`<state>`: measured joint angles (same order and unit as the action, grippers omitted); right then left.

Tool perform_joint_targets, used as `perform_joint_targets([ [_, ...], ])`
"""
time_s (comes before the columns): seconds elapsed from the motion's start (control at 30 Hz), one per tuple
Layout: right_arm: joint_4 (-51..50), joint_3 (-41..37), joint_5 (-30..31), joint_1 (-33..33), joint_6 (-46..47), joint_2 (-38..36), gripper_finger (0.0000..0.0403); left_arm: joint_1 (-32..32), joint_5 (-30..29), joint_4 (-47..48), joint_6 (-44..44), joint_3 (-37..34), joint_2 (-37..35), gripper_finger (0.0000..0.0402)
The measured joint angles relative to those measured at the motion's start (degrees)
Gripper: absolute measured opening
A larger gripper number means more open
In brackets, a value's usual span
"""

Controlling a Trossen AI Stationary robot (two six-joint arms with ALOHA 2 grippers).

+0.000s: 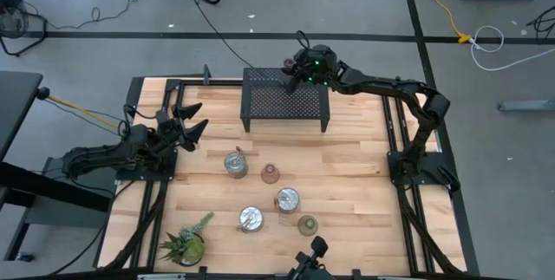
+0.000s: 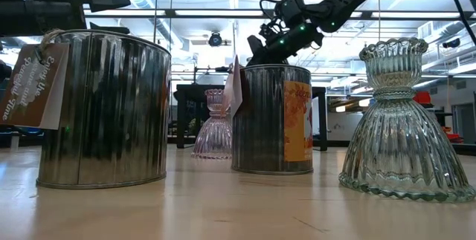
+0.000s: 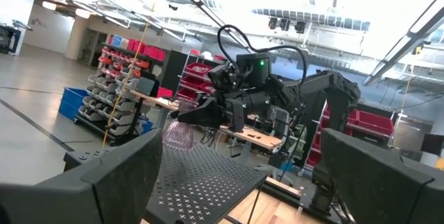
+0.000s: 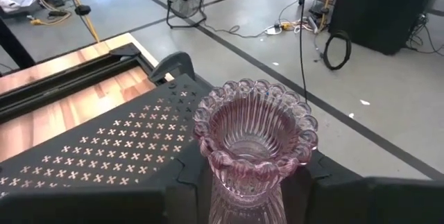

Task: Pick & Place candle stick holders
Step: Put the right red candle holder on the shelf

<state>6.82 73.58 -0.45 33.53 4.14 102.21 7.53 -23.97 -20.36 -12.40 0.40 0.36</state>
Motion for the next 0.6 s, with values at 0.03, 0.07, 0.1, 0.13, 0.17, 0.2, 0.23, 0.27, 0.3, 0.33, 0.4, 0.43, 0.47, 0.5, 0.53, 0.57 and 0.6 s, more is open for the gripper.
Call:
perform_joint_targets([
  [0.03, 0.17, 0.00, 0.00, 0.01, 0.53, 0.00, 0.0109, 0.00, 0.00, -0.02, -0.06, -0.01, -0.01, 0.0390],
  [0.07, 0.41, 0.00, -0.03, 0.01, 0.83, 0.00, 0.0109, 0.00, 0.00, -0.04, -0.06, 0.00, 0.00, 0.0390],
  [0.1, 0.60, 0.00, 0.05, -0.13, 0.60, 0.00, 0.0109, 0.00, 0.00, -0.06, -0.02, -0.01, 0.00, 0.0390],
  [0.13, 0.74, 0.00, 0.50, -0.30, 0.17, 0.00, 0.0109, 0.00, 0.00, -0.20, -0.01, 0.00, 0.00, 0.0390],
  [0.17, 1.10, 0.00, 1.18, -0.50, -0.05, 0.09, 0.0109, 0.00, 0.00, -0.38, -0.01, 0.00, 0.00, 0.0390],
  [0.2, 1.65, 0.00, 1.42, -0.54, -0.02, 0.16, 0.0109, 0.00, 0.00, -0.52, -0.05, 0.00, -0.01, 0.0390],
  [0.23, 2.18, 0.00, 1.06, -0.54, 0.38, 0.22, 0.0109, 0.00, 0.00, -0.61, -0.05, 0.00, 0.00, 0.0390],
  [0.27, 2.83, 0.00, 0.39, -0.54, 0.95, 0.22, 0.0109, 0.00, 0.00, -0.75, -0.03, -0.01, -0.01, 0.0390],
  [0.3, 3.33, 0.02, 0.03, -0.54, 1.22, 0.22, 0.0109, 0.00, 0.00, -0.76, -0.01, 0.00, -0.02, 0.0390],
  [0.33, 3.59, 0.04, -0.23, -0.54, 1.23, 0.22, 0.0109, 0.00, 0.00, -0.76, -0.03, -0.01, -0.01, 0.0390],
  [0.4, 3.16, 0.07, -0.28, -0.52, 0.86, 0.22, 0.0109, 0.00, 0.00, -0.79, 0.00, 0.00, -0.01, 0.0390],
  [0.43, 2.53, 0.07, -0.28, -0.49, 0.79, 0.22, 0.0109, 0.00, 0.00, -0.78, 0.04, -0.01, -0.02, 0.0390],
  [0.47, 1.76, 0.07, -0.10, -0.30, 0.83, 0.22, 0.0109, 0.00, 0.00, -0.79, 0.04, -0.02, -0.02, 0.0390],
  [0.5, 0.69, 0.07, 0.46, -0.14, 1.03, 0.22, 0.0109, 0.00, 0.00, -0.81, 0.04, -0.02, -0.02, 0.0390],
  [0.53, -0.51, 0.07, 1.29, 0.05, 1.03, 0.22, 0.0109, 0.00, 0.00, -0.81, 0.04, 0.00, -0.01, 0.0390],
  [0.57, -1.41, 0.07, 1.77, 0.23, 1.03, 0.24, 0.0109, 0.01, 0.00, -0.81, 0.06, -0.01, -0.01, 0.0390],
  [0.6, -1.94, 0.07, 1.99, 0.25, 0.99, 0.24, 0.0109, 0.00, 0.00, -0.81, 0.09, -0.01, -0.02, 0.0390],
])
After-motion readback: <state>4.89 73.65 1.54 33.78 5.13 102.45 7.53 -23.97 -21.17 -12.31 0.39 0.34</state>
